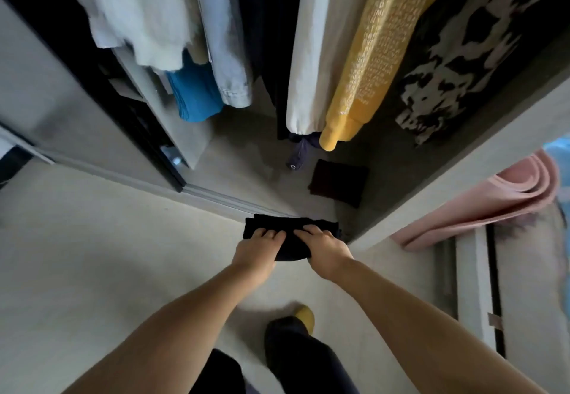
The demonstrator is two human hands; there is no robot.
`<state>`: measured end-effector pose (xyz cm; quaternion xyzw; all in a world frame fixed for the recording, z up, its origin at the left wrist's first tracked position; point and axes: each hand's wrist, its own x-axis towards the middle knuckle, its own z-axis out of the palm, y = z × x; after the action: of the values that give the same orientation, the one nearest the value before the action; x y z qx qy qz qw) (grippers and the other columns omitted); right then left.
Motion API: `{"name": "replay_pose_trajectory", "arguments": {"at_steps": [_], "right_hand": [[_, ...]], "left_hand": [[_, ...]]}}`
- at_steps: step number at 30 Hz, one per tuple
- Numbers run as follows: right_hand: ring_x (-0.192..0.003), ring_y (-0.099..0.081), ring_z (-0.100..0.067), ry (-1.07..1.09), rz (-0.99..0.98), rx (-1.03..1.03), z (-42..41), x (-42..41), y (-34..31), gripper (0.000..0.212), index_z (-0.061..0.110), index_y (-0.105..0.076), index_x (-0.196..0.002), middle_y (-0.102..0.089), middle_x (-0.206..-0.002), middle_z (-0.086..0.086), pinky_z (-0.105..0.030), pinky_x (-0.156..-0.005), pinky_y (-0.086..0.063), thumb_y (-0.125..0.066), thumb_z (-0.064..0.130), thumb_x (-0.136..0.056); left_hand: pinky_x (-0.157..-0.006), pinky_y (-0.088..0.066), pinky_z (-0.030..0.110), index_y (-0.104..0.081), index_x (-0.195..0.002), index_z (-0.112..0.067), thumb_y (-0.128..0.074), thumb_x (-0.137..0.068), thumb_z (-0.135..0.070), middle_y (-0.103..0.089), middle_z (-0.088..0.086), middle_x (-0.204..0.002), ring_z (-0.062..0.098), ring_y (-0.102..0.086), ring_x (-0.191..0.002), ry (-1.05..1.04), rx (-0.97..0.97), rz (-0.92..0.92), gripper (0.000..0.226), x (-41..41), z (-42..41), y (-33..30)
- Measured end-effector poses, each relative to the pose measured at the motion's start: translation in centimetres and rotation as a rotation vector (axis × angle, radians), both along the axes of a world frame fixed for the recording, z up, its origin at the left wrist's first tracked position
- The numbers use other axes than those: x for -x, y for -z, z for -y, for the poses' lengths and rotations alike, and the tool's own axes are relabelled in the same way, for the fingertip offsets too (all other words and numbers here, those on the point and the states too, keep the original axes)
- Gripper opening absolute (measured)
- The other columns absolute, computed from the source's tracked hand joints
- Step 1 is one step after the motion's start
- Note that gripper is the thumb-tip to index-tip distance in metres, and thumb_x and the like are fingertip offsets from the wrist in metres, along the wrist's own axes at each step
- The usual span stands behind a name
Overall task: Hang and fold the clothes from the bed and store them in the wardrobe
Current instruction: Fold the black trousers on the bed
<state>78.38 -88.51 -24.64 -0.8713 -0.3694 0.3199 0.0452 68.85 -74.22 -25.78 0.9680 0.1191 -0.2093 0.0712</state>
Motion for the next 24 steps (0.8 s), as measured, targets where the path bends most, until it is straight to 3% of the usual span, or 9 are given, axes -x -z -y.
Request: {"name": "replay_pose_trajectory", "arguments": {"at_steps": [5, 8, 11, 14, 18, 21, 24], "right_hand": [[-0.135, -0.035, -0.029, 0.019, 0.025, 0.041, -3.4, -6.8, 6.1, 0.069, 0.031, -0.025, -0.152, -0.023, -0.158, 0.003, -0.043, -0.103, -0.044, -0.044, 0.005, -0.091], [-0.134, -0.039, -0.030, 0.076, 0.072, 0.045, -5.9, -12.1, 11.8, 0.065, 0.030, -0.028, -0.151, -0.024, -0.158, 0.002, -0.041, -0.104, -0.043, -0.045, 0.007, -0.093], [-0.132, -0.041, -0.035, 0.125, 0.200, 0.017, -7.9, -18.4, 16.4, 0.061, 0.026, -0.031, -0.150, -0.026, -0.156, 0.000, -0.042, -0.103, -0.043, -0.044, 0.007, -0.094], [-0.133, -0.037, -0.039, 0.193, 0.365, -0.016, -7.8, -24.8, 21.0, 0.058, 0.026, -0.030, -0.151, -0.023, -0.158, -0.003, -0.047, -0.096, -0.046, -0.044, 0.012, -0.095], [-0.140, -0.025, -0.040, 0.303, 0.555, -0.106, -6.0, -32.2, 27.3, 0.057, 0.026, -0.025, -0.153, -0.017, -0.161, -0.003, -0.052, -0.104, -0.040, -0.038, 0.013, -0.099], [-0.144, -0.018, -0.037, 0.387, 0.639, -0.084, -3.6, -35.4, 32.8, 0.061, 0.029, -0.021, -0.154, -0.012, -0.162, -0.001, -0.056, -0.108, -0.032, -0.040, 0.017, -0.097], [-0.148, -0.010, -0.032, 0.425, 0.630, 0.009, -1.1, -35.5, 39.8, 0.063, 0.034, -0.017, -0.154, -0.007, -0.163, 0.003, -0.062, -0.114, -0.017, -0.039, 0.014, -0.098]], "left_hand": [[-0.076, -0.050, 0.038, -0.030, -0.143, -0.022, -0.055, -0.090, -0.018, -0.048, 0.000, -0.133, 0.023, -0.040, -0.128, 0.049, -0.003, -0.012, 0.060, -7.4, -3.8, 7.5], [-0.079, -0.049, 0.036, -0.032, -0.143, -0.024, -0.058, -0.087, -0.024, -0.050, -0.001, -0.132, 0.022, -0.044, -0.126, 0.157, -0.063, 0.076, 0.061, -13.8, -7.1, 13.3], [-0.094, -0.046, 0.035, -0.035, -0.145, -0.023, -0.056, -0.091, -0.028, -0.047, 0.003, -0.141, 0.025, -0.044, -0.129, 0.182, -0.014, 0.190, 0.058, -21.1, -9.4, 18.3], [-0.106, -0.031, 0.025, -0.032, -0.149, -0.017, -0.045, -0.099, -0.026, -0.037, 0.007, -0.152, 0.023, -0.034, -0.139, 0.231, 0.085, 0.283, 0.052, -28.4, -10.2, 24.2], [-0.095, -0.046, 0.048, -0.023, -0.151, -0.018, -0.053, -0.091, -0.012, -0.030, 0.007, -0.153, 0.029, -0.024, -0.141, 0.312, 0.011, 0.579, 0.067, -37.5, -8.0, 29.1], [-0.100, -0.044, 0.049, -0.016, -0.153, -0.019, -0.045, -0.095, -0.008, -0.023, 0.005, -0.156, 0.026, -0.015, -0.145, 0.318, 0.042, 0.650, 0.066, -42.3, -5.4, 35.3], [-0.105, -0.040, 0.046, -0.013, -0.153, -0.020, -0.037, -0.097, -0.009, -0.019, 0.005, -0.158, 0.026, -0.011, -0.147, 0.338, 0.030, 0.568, 0.062, -42.7, -2.2, 43.1]]}}
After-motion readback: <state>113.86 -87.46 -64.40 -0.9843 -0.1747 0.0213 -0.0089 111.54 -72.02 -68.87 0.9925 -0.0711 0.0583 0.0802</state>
